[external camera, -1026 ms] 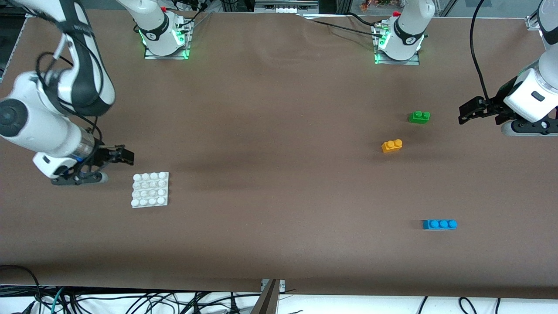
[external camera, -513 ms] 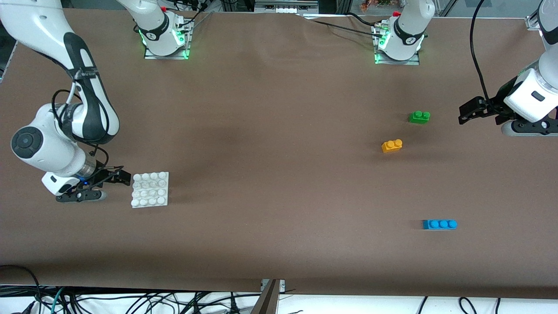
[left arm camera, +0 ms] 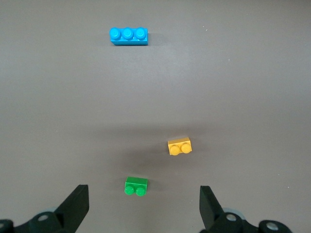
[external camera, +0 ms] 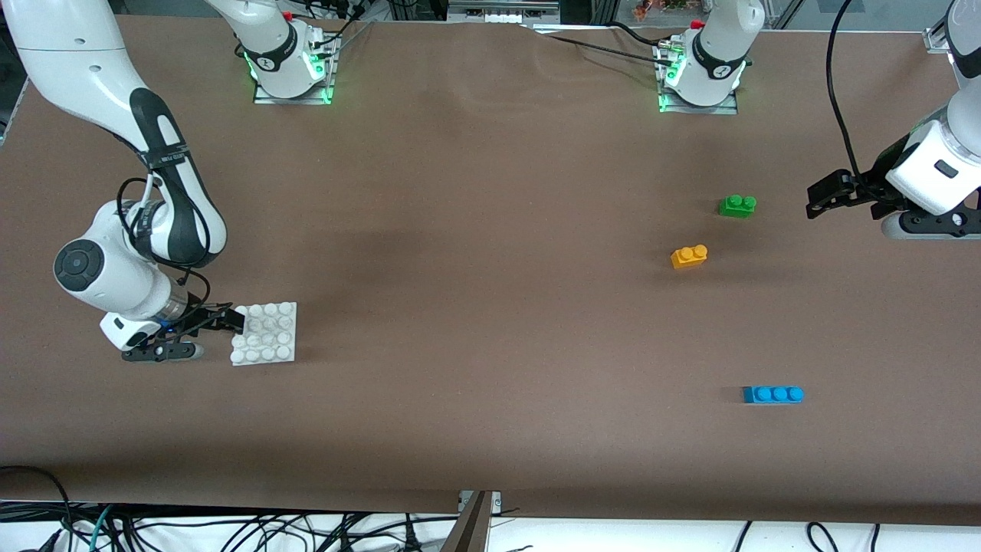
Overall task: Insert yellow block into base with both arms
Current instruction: 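Grasp the edge of the white base plate with the right gripper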
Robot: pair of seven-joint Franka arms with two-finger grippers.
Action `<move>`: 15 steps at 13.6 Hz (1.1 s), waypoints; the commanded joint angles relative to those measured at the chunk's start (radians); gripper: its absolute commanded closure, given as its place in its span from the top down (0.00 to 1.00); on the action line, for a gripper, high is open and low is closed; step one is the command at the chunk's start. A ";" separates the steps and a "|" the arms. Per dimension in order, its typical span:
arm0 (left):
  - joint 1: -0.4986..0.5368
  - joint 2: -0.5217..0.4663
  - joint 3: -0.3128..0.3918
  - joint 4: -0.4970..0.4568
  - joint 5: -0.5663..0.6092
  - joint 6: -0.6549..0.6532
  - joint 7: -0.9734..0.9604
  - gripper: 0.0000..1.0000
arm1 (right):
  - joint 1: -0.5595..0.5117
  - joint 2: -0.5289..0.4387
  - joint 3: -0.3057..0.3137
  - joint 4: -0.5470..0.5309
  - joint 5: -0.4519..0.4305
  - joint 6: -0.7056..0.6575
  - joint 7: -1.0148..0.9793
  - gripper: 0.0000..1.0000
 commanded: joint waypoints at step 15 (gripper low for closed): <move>-0.003 0.013 0.003 0.029 0.010 -0.022 0.020 1.00 | -0.001 0.069 0.030 0.008 0.039 0.113 -0.002 1.00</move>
